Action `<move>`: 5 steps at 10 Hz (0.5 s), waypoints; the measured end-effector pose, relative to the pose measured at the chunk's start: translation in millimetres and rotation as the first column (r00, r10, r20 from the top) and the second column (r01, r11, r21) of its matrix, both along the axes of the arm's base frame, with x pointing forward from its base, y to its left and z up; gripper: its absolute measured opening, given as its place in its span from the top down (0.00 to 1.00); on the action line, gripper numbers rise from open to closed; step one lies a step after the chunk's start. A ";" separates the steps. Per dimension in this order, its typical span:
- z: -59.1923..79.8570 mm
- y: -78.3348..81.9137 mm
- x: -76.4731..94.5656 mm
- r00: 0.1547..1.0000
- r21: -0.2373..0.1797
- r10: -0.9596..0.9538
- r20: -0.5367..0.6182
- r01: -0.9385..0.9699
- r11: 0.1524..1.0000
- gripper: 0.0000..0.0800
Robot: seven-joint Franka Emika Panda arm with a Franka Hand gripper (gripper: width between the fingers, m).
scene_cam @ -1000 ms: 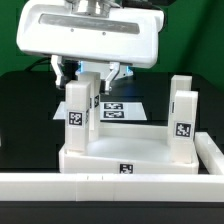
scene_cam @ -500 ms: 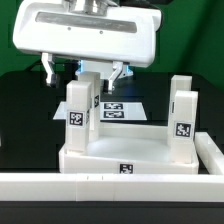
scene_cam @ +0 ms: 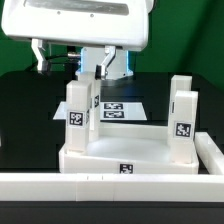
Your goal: Assemble desk
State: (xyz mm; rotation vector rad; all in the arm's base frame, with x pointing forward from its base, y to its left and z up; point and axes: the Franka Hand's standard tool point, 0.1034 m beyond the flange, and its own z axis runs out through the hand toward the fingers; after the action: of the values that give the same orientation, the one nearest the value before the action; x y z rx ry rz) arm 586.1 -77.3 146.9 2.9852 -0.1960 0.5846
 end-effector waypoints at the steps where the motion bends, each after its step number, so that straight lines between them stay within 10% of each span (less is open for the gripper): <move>1: -1.1 0.2 -0.3 1.000 -0.003 0.007 -0.003 -0.007 1.000 0.19; 5: -4.7 4.9 -2.1 0.998 0.023 0.023 -0.067 -0.021 1.000 0.19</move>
Offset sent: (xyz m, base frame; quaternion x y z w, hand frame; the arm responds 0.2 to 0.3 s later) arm 0.0000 0.0000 0.0000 0.0000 0.0000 0.0000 1.0000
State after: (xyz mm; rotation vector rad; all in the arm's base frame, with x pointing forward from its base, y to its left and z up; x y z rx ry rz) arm 584.0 -72.4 142.2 3.0264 -0.1655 0.4870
